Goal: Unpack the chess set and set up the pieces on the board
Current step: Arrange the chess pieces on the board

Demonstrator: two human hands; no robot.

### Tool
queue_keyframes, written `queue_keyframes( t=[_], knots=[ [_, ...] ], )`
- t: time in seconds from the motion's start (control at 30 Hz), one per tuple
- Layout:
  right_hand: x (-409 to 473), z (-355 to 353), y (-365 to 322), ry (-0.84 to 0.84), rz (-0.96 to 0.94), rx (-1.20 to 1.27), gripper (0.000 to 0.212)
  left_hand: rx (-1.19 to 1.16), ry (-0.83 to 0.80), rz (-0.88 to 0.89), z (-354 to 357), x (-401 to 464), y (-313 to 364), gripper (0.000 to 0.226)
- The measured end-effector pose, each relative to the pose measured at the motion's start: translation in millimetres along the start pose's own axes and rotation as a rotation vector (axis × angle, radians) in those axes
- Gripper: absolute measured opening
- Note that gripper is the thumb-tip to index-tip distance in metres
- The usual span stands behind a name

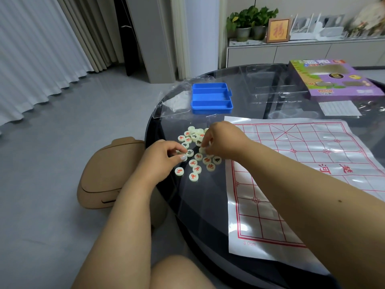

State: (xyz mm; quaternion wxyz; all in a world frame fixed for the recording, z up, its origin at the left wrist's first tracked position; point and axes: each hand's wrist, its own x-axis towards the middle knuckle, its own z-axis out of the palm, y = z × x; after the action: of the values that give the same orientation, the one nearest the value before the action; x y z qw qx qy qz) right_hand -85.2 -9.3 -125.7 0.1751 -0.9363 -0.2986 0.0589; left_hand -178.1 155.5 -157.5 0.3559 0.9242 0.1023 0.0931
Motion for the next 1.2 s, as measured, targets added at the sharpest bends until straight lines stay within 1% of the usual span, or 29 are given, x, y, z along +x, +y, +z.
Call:
queue_keyframes(
  t=[0.17,0.27,0.33,0.43,0.57,0.73,0.8,0.87,0.93,1.0,1.07,1.2],
  knots=[
    [0.6,3.4,-3.0,-0.018,0.054,-0.031,0.026,0.007,0.061,0.052,8.9,7.7,-1.0,0.015],
    [0.6,4.1,-0.7,-0.017,0.058,0.005,0.024,0.001,0.09,0.074,12.8,9.8,-3.3,0.016],
    [0.8,2.6,1.9,-0.032,0.071,0.029,0.023,0.001,0.101,0.1,13.6,9.7,-4.7,0.018],
    [2.4,3.5,6.6,-0.025,0.075,0.003,0.021,0.013,0.094,0.142,13.9,9.3,-6.7,0.021],
    [-0.5,3.5,7.8,0.066,-0.001,0.008,0.024,0.04,0.069,0.151,15.1,8.6,-8.0,0.025],
    [-9.3,1.7,8.1,0.039,-0.143,-0.036,0.024,0.016,0.059,0.113,16.1,10.0,-8.5,0.039],
    [-9.7,-3.1,11.3,0.077,-0.096,0.102,0.028,0.007,0.07,0.107,16.0,10.2,-6.5,0.04],
    [-7.8,-11.9,16.5,0.164,0.04,0.292,0.031,-0.023,0.104,0.103,15.1,9.6,-4.1,0.039],
    [-4.3,-18.5,22.8,0.215,0.141,0.376,0.03,-0.033,0.126,0.116,14.5,8.9,-2.7,0.035],
    [-1.7,-20.1,26.9,0.198,0.164,0.354,0.03,0.02,0.101,0.128,15.3,8.1,-1.6,0.032],
    [-2.0,-18.2,27.7,0.143,0.162,0.318,0.032,0.091,0.068,0.119,15.9,8.0,0.4,0.037],
    [-3.6,-12.2,28.8,0.101,0.058,0.189,0.033,0.225,0.07,0.126,16.9,8.9,4.7,0.043]
  ],
)
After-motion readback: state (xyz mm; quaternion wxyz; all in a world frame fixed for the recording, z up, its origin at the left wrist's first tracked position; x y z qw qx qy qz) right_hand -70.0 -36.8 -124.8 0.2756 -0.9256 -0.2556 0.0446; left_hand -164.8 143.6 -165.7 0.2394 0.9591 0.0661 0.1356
